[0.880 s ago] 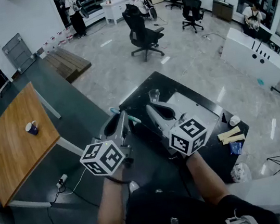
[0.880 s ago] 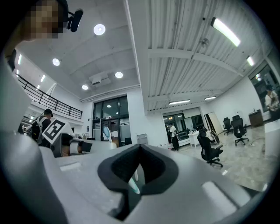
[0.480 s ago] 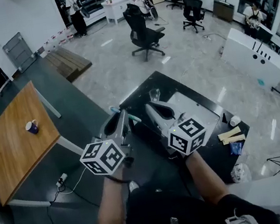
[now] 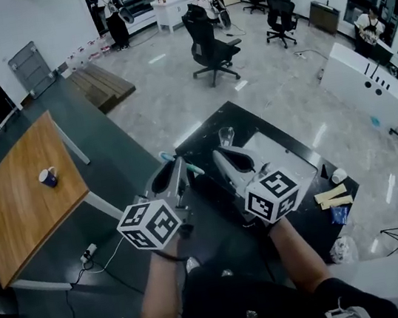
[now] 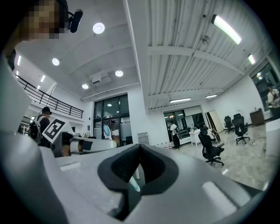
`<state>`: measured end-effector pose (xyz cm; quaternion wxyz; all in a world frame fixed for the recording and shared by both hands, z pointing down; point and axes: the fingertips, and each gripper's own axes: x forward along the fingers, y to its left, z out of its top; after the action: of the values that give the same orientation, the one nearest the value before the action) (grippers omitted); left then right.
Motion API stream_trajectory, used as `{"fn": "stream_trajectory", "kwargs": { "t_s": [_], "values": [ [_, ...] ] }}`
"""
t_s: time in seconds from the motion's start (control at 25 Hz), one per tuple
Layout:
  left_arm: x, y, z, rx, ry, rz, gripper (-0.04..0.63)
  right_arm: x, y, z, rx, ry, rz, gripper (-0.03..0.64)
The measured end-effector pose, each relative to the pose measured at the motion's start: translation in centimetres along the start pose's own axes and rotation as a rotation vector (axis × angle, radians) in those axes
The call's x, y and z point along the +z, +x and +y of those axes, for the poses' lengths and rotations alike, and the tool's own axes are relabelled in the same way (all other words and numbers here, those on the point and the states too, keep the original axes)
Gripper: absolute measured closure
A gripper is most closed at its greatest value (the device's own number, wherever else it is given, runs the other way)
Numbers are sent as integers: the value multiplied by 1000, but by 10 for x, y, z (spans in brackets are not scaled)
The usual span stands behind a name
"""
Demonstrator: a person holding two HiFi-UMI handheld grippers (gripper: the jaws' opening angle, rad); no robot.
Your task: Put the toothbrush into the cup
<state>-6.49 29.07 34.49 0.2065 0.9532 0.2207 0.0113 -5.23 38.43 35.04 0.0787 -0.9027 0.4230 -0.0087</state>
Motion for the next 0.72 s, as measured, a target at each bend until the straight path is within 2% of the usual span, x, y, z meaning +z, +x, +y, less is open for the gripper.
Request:
{"fn": "stream_trajectory", "kwargs": {
  "t_s": [0.36,0.72],
  "values": [
    [18,11,48,36,15,-13,568,-12,55,2,47,13,22,614],
    [47,20,154,79,-16,-18,568,-27,166,15,87,8,55,614]
  ]
}}
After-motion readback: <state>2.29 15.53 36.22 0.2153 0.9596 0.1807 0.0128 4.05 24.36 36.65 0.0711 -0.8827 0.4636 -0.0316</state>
